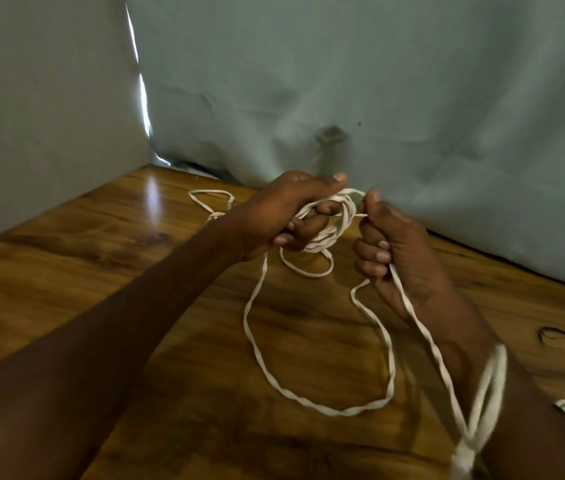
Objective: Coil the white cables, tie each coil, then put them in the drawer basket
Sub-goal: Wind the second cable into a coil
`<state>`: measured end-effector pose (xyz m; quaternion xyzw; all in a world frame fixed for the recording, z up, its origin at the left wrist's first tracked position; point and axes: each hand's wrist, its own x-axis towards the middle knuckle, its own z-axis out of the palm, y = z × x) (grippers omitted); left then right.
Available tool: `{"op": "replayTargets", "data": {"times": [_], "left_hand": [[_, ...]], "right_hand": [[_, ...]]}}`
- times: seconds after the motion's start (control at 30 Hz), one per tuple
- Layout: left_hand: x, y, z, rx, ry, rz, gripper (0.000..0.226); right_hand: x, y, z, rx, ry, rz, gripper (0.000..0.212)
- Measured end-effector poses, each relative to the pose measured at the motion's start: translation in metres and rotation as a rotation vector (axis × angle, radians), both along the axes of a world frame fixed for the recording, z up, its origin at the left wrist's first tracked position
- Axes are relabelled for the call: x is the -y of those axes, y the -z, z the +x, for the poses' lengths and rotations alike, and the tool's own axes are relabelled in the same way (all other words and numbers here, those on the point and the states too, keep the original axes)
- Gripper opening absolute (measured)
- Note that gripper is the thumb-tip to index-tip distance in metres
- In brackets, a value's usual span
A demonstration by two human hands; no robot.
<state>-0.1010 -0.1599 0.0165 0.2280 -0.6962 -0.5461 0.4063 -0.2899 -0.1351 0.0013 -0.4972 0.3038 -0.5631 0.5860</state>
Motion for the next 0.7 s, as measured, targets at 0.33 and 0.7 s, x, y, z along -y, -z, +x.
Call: {"op": "replayTargets", "data": {"times": [0.33, 0.7], "left_hand": [[0.003, 0.002, -0.005, -0.358, 0.163, 0.31, 0.05], [-0.009, -0.001, -0.014, -0.007, -0.321, -0.036, 0.06]], "right_hand": [[-0.006, 0.014, 0.021, -0.323, 0.236, -0.163, 0.056], [-0.003, 0.012, 0.015, -0.227, 0.114, -0.01, 0.034]]}}
